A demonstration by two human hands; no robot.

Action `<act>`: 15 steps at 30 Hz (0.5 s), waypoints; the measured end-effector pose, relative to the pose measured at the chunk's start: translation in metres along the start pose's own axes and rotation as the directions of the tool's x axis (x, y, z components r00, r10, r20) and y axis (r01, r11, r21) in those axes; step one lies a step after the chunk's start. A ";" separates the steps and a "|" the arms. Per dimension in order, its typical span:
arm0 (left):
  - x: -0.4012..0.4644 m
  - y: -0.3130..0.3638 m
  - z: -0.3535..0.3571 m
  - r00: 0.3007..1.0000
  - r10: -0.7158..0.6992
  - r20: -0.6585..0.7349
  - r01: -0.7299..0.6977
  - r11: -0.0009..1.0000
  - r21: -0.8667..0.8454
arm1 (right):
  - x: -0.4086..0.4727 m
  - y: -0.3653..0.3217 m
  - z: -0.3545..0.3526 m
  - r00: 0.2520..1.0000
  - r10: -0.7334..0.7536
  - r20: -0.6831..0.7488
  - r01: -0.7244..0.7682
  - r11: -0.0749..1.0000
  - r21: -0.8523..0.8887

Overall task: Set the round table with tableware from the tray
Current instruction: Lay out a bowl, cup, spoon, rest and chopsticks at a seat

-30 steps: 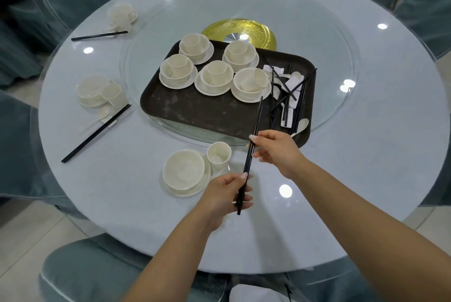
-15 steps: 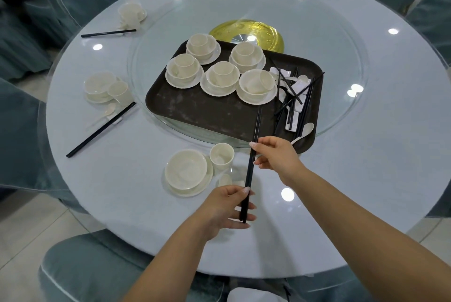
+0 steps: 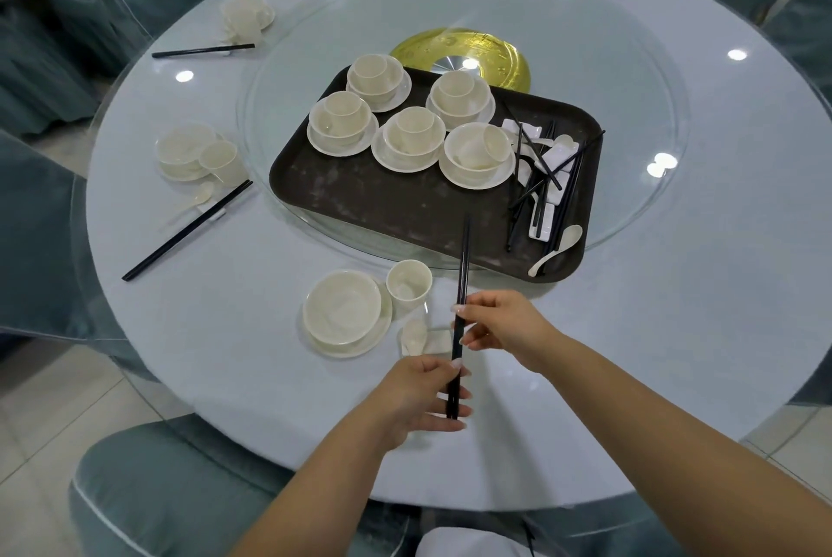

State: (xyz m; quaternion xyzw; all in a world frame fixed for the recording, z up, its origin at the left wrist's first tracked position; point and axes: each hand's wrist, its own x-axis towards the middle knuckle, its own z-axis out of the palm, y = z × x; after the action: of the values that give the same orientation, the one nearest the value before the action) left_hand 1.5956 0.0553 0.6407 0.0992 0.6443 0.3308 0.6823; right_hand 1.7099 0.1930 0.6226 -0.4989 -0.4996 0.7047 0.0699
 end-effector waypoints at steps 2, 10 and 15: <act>0.002 -0.004 -0.001 0.999 -0.041 -0.002 0.041 0.996 0.079 | 0.001 0.009 -0.001 0.999 0.040 -0.009 -0.040 0.999 -0.002; 0.012 -0.015 0.000 0.981 -0.139 -0.136 0.183 0.894 0.409 | 0.002 0.051 0.018 0.982 0.185 -0.030 -0.188 0.969 -0.159; 0.015 -0.020 -0.007 0.965 -0.159 -0.210 0.245 0.839 0.486 | 0.005 0.070 0.029 0.977 0.207 -0.060 -0.215 0.939 -0.270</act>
State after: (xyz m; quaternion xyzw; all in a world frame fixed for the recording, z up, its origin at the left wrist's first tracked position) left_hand 1.5947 0.0468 0.6168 0.1796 0.7685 0.0823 0.6086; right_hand 1.7126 0.1430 0.5657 -0.5650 -0.5351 0.6243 -0.0682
